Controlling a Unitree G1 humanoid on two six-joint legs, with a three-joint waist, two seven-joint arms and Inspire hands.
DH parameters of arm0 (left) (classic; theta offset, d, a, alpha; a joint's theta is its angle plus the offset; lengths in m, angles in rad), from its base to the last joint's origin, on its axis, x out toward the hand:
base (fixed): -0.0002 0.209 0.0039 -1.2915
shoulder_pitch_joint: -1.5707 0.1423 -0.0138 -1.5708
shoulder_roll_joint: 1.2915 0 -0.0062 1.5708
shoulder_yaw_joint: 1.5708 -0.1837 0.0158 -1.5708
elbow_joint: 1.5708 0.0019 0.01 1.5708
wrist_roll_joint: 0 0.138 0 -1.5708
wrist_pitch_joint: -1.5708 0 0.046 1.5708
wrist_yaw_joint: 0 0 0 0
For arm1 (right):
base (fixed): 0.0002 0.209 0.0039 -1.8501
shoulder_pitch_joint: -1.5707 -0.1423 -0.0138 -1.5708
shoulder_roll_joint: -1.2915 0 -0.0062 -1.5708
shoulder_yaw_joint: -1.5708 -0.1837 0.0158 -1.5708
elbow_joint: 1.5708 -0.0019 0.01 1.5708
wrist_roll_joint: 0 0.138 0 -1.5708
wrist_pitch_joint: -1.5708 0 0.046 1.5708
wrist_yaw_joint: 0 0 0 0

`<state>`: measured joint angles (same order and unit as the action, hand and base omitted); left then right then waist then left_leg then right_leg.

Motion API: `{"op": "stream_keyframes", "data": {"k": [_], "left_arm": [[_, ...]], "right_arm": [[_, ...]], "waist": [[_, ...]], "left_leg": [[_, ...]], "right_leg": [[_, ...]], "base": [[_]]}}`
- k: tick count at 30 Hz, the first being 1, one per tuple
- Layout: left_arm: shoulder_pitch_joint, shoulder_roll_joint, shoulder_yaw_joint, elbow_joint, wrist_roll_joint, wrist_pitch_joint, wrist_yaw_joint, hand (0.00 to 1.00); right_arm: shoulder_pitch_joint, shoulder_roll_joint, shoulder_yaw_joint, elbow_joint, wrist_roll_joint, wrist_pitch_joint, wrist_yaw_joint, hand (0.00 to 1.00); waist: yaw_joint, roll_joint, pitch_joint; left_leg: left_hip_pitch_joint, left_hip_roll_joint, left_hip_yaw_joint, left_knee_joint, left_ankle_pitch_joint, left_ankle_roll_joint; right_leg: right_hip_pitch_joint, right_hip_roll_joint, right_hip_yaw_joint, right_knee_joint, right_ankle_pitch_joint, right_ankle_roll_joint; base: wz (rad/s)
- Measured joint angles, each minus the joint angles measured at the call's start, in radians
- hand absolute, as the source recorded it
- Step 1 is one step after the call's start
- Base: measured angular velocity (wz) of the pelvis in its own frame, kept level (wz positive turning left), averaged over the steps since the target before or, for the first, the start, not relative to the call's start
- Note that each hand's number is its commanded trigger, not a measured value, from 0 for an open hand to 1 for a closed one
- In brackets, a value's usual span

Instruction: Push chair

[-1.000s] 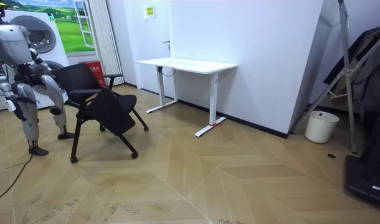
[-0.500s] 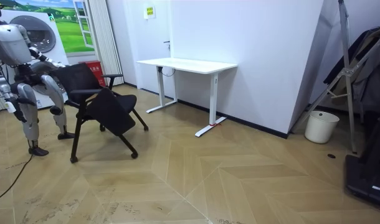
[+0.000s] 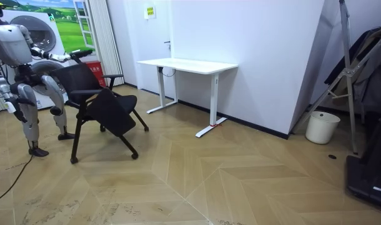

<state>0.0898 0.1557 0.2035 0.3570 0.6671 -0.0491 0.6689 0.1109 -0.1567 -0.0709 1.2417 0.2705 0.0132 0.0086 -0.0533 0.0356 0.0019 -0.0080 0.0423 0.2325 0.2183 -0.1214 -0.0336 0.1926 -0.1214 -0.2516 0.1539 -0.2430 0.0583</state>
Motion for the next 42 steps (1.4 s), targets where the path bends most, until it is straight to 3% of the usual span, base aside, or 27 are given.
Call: {"op": "stream_keyframes", "data": {"k": [5,9,11,13,17,20,26,28,33,42], "left_arm": [[-0.014,0.000,-0.107,-0.023,0.058,-0.001,-0.008,0.00],[-0.015,0.000,-0.136,-0.037,0.092,0.001,-0.023,0.00],[-0.014,0.000,-0.152,-0.062,0.101,0.005,-0.024,0.00],[-0.015,0.002,-0.171,-0.065,0.123,0.005,-0.029,0.00],[-0.013,0.008,-0.242,-0.090,0.152,0.006,-0.071,0.00],[-0.013,0.056,-0.314,-0.136,0.201,0.010,-0.101,0.00],[-0.013,0.088,-0.344,-0.149,0.220,0.010,-0.112,0.00],[-0.013,0.101,-0.352,-0.152,0.234,0.010,-0.113,0.00],[-0.013,0.106,-0.365,-0.165,0.241,0.008,-0.133,0.00],[-0.013,0.112,-0.366,-0.172,0.247,0.004,-0.152,0.00]], "right_arm": [[-0.001,0.001,0.001,-0.001,0.001,-0.013,0.028,0.00],[-0.002,0.002,0.007,-0.001,0.001,-0.013,0.046,0.00],[-0.005,0.001,0.007,0.001,-0.001,-0.012,0.061,0.00],[-0.010,0.001,0.010,0.003,-0.001,-0.012,0.075,0.00],[-0.012,0.001,0.012,0.003,0.000,-0.013,0.096,0.00],[-0.013,-0.004,0.030,0.004,0.000,-0.017,0.095,0.00],[-0.014,-0.006,0.049,0.004,0.001,-0.031,0.078,0.00],[-0.020,-0.009,0.049,0.007,0.000,-0.037,0.070,0.00],[-0.025,-0.016,0.049,0.014,0.000,-0.046,0.065,0.00],[-0.047,-0.011,0.049,0.045,0.000,-0.057,0.056,0.00]], "waist": [[-0.015,0.001,-0.0005],[-0.027,-0.003,-0.0028],[-0.030,-0.010,-0.0096],[-0.030,-0.014,-0.0115],[-0.031,-0.017,-0.0099],[-0.035,-0.013,-0.0077],[-0.042,-0.004,-0.0016],[-0.051,0.007,0.0044],[-0.053,0.018,0.0010],[-0.067,0.013,0.0042]], "left_leg": [[-0.001,0.000,-0.001,-0.004,0.000,0.000],[-0.002,0.000,0.000,-0.005,0.000,0.000],[-0.005,0.001,0.008,-0.005,0.000,-0.001],[-0.004,0.002,0.008,-0.005,-0.001,-0.001],[-0.004,0.002,0.007,-0.005,-0.001,-0.001],[-0.004,0.002,0.005,-0.005,-0.001,0.000],[-0.003,0.001,0.000,-0.005,-0.001,0.000],[-0.004,0.001,-0.001,-0.005,0.000,0.000],[-0.019,0.001,-0.001,-0.006,0.000,0.002],[-0.018,0.001,-0.001,-0.005,0.000,0.002]], "right_leg": [[-0.001,0.001,0.000,-0.001,0.000,0.000],[-0.005,0.001,0.002,-0.001,0.000,0.000],[-0.015,0.000,0.013,0.002,0.001,-0.001],[-0.015,0.000,0.017,0.002,0.004,-0.001],[-0.017,0.000,0.024,-0.001,0.008,-0.001],[-0.017,0.001,0.024,-0.001,0.012,-0.001],[-0.017,0.001,0.026,-0.001,0.015,0.001],[-0.018,0.002,0.026,-0.002,0.015,0.001],[-0.034,0.002,0.026,-0.002,0.016,0.001],[-0.034,0.001,0.028,-0.002,0.016,0.001]], "base": [[0.00],[-0.01],[-0.10],[-0.07],[-0.02],[0.00],[-0.01],[0.00],[0.00],[0.00]]}}
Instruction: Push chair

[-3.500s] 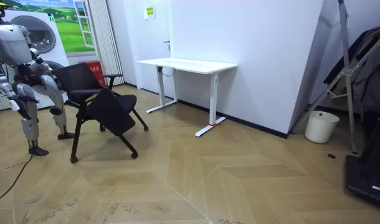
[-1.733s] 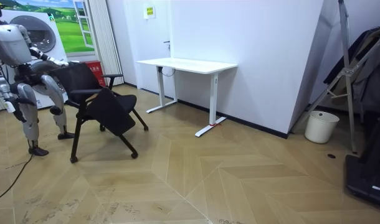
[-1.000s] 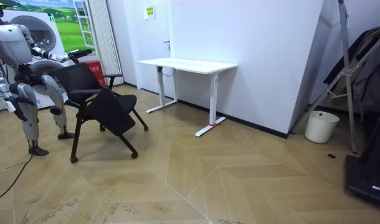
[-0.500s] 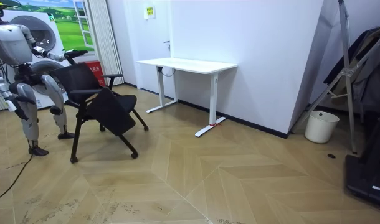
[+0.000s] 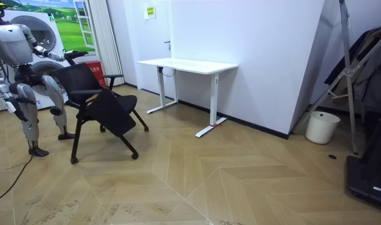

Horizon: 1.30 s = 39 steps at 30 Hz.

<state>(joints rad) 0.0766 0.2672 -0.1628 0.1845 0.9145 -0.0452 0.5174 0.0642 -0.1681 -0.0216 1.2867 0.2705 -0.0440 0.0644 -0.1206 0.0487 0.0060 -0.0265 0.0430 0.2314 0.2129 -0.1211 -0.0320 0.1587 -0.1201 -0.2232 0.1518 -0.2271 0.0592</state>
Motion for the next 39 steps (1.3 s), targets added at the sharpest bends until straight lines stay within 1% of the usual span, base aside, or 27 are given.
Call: {"op": "stream_keyframes", "data": {"k": [3,7,14,16,19,22,24,26,27,28,30,32,37,38,39], "left_arm": [[0.000,0.001,0.000,0.000,0.004,0.000,-0.011,0.00],[0.000,0.000,-0.005,0.000,0.013,0.000,-0.027,0.00],[0.000,0.000,-0.011,0.000,0.023,0.000,-0.041,0.00],[0.000,0.000,-0.023,0.001,0.023,-0.001,-0.045,0.00],[0.000,0.000,-0.041,0.004,0.023,-0.011,-0.050,0.00],[-0.001,0.000,-0.074,0.015,0.019,-0.017,-0.058,0.00],[-0.019,-0.005,-0.104,0.041,0.019,-0.021,-0.065,0.00],[-0.049,-0.010,-0.136,0.090,0.017,-0.028,-0.076,0.00],[-0.056,-0.013,-0.139,0.105,0.016,-0.031,-0.077,0.00],[-0.075,-0.017,-0.147,0.145,0.014,-0.034,-0.077,0.00],[-0.094,-0.021,-0.155,0.198,0.010,-0.035,-0.077,0.00],[-0.109,-0.024,-0.155,0.221,-0.020,-0.041,-0.069,0.00],[-0.116,-0.024,-0.152,0.245,-0.020,-0.045,-0.064,0.00],[-0.116,-0.023,-0.151,0.247,-0.020,-0.044,-0.066,0.08],[-0.116,-0.023,-0.151,0.248,-0.020,-0.043,-0.067,0.54]], "right_arm": [[-0.002,0.000,0.000,0.001,0.000,0.000,0.000,0.00],[-0.003,-0.003,-0.003,0.001,-0.001,0.000,0.000,0.00],[-0.008,-0.005,-0.011,0.001,-0.006,-0.001,-0.001,0.00],[-0.009,-0.007,-0.013,0.001,-0.007,-0.001,0.000,0.00],[-0.009,-0.010,-0.013,-0.003,-0.015,-0.001,0.001,0.00],[-0.009,-0.013,-0.012,-0.003,-0.014,0.000,0.001,0.00],[-0.009,-0.014,-0.011,-0.003,-0.014,0.000,0.002,0.00],[-0.010,-0.018,-0.010,-0.002,-0.014,-0.001,0.002,0.00],[-0.010,-0.019,-0.010,0.000,-0.013,-0.001,0.002,0.00],[-0.010,-0.019,-0.010,0.002,-0.012,-0.001,0.001,0.00],[-0.012,-0.020,-0.010,0.002,-0.012,-0.002,0.000,0.00],[-0.007,-0.020,-0.014,0.001,-0.016,-0.004,-0.008,0.00],[-0.007,-0.019,-0.045,-0.003,-0.059,-0.004,-0.019,0.00],[-0.006,-0.018,-0.050,-0.003,-0.063,-0.003,-0.020,0.00],[-0.005,-0.018,-0.051,-0.003,-0.064,-0.003,-0.020,0.00]], "waist": [[-0.013,0.002,-0.0008],[-0.020,0.010,-0.0022],[-0.036,0.020,0.0004],[-0.039,0.023,0.0015],[-0.040,0.024,0.0011],[-0.043,0.019,0.0045],[-0.044,0.019,0.0046],[-0.048,0.019,0.0047],[-0.051,0.018,0.0050],[-0.055,0.018,0.0053],[-0.068,0.017,0.0058],[-0.072,0.014,0.0071],[-0.078,0.013,0.0060],[-0.080,0.011,0.0048],[-0.081,0.009,0.0039]], "left_leg": [[0.000,0.000,0.000,0.000,0.000,0.000],[0.001,0.000,0.001,0.000,-0.001,0.001],[0.002,0.000,0.002,0.000,-0.001,0.001],[0.003,0.000,0.005,0.000,-0.001,0.001],[0.007,0.001,0.012,-0.003,-0.001,0.001],[0.016,0.001,0.018,-0.012,-0.001,0.001],[0.018,0.001,0.018,-0.014,-0.001,0.001],[0.022,0.001,0.018,-0.015,-0.001,0.001],[0.023,0.001,0.018,-0.015,-0.001,0.001],[0.024,0.001,0.018,-0.015,-0.001,0.001],[0.024,0.001,0.019,-0.015,-0.001,0.001],[0.027,0.001,0.023,-0.016,-0.001,0.001],[0.031,0.002,0.027,-0.017,-0.001,0.001],[0.032,0.002,0.028,-0.017,-0.001,0.001],[0.032,0.002,0.029,-0.016,-0.001,0.001]], "right_leg": [[0.000,0.000,0.001,0.001,0.000,0.000],[-0.001,0.000,0.004,0.001,0.002,0.000],[-0.001,0.000,0.007,0.001,0.002,0.000],[-0.003,0.000,0.017,0.001,0.002,0.000],[-0.007,0.000,0.027,0.002,0.002,0.000],[-0.006,0.000,0.030,0.002,0.002,0.000],[-0.005,0.000,0.031,0.002,0.002,0.000],[-0.003,0.000,0.034,0.001,0.002,0.000],[-0.001,0.000,0.034,0.001,0.002,0.000],[0.000,0.000,0.034,0.001,0.002,0.000],[0.000,0.000,0.035,0.001,0.002,0.000],[-0.001,0.000,0.044,0.001,0.002,0.000],[-0.001,0.000,0.050,0.001,0.003,0.001],[-0.001,0.000,0.054,0.001,0.003,0.001],[-0.001,0.000,0.055,0.000,0.003,0.001]], "base": [[0.00],[0.00],[0.00],[-0.07],[-0.09],[-0.09],[0.00],[0.00],[0.00],[0.00],[-0.02],[-0.07],[-0.03],[-0.05],[-0.04]]}}
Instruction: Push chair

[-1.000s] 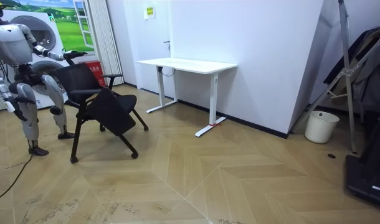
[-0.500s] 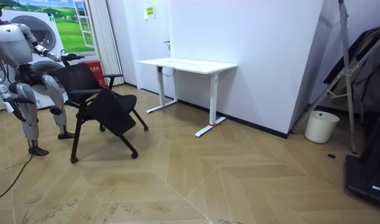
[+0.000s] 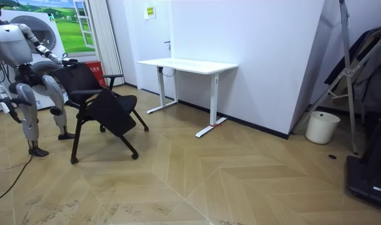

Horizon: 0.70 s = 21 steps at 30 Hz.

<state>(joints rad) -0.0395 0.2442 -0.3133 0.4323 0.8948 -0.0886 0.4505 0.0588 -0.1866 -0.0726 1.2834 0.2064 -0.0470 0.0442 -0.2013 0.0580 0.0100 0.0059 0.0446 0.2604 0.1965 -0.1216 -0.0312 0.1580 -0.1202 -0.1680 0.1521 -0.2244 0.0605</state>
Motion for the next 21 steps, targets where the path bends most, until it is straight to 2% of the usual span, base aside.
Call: {"op": "stream_keyframes", "data": {"k": [1,2,5,21], "left_arm": [[0.000,0.000,0.002,0.000,0.000,0.002,-0.002,0.85],[0.000,0.001,0.002,0.000,0.000,0.003,-0.003,1.00],[0.000,0.000,0.007,0.003,0.001,0.010,-0.016,1.00],[-0.028,0.000,0.018,0.011,-0.010,0.055,-0.108,1.00]], "right_arm": [[0.001,0.000,-0.001,0.000,-0.003,0.002,-0.002,0.00],[0.001,0.000,-0.001,0.000,-0.004,0.003,-0.004,0.00],[0.001,0.003,-0.012,-0.003,-0.013,0.004,-0.013,0.00],[-0.002,0.007,-0.030,-0.010,-0.053,0.006,-0.058,0.00]], "waist": [[-0.001,-0.003,-0.0017],[-0.002,-0.005,-0.0029],[-0.003,-0.013,-0.0080],[-0.013,-0.009,-0.0112]], "left_leg": [[0.000,0.000,0.001,0.001,0.000,0.000],[0.001,0.000,0.001,0.001,0.000,0.000],[0.006,0.001,0.005,0.001,0.000,0.000],[0.014,0.002,0.013,0.002,0.001,0.002]], "right_leg": [[0.000,0.000,0.001,-0.001,0.000,0.000],[0.000,0.000,0.002,-0.001,0.000,0.000],[0.000,0.000,0.007,-0.001,0.000,0.000],[0.002,0.001,0.029,0.001,0.000,0.001]], "base": [[-0.03],[-0.03],[-0.03],[-0.02]]}}
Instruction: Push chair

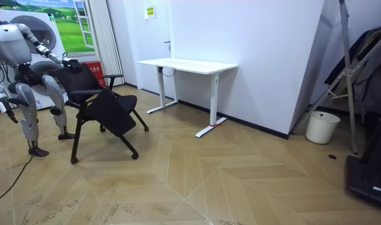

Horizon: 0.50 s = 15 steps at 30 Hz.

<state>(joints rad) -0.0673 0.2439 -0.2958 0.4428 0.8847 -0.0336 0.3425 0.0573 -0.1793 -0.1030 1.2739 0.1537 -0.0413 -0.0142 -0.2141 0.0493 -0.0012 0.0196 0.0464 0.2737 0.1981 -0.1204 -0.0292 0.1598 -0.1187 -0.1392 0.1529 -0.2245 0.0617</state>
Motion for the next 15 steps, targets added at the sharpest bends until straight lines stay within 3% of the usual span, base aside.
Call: {"op": "stream_keyframes", "data": {"k": [11,15], "left_arm": [[-0.003,0.011,0.001,-0.002,-0.002,-0.012,0.006,1.00],[-0.004,0.020,0.002,-0.011,-0.002,-0.016,0.005,1.00]], "right_arm": [[-0.021,-0.010,-0.044,-0.014,-0.122,-0.001,-0.160,0.00],[-0.043,-0.025,-0.078,-0.143,-0.257,-0.004,-0.270,0.00]], "waist": [[0.003,-0.008,0.0055],[0.005,-0.017,0.0111]], "left_leg": [[0.001,0.000,0.000,-0.003,0.000,0.000],[0.001,0.000,0.001,-0.003,0.001,0.001]], "right_leg": [[-0.001,0.000,0.002,-0.001,0.000,0.000],[-0.002,0.000,0.002,0.000,-0.001,0.002]], "base": [[0.00],[0.00]]}}
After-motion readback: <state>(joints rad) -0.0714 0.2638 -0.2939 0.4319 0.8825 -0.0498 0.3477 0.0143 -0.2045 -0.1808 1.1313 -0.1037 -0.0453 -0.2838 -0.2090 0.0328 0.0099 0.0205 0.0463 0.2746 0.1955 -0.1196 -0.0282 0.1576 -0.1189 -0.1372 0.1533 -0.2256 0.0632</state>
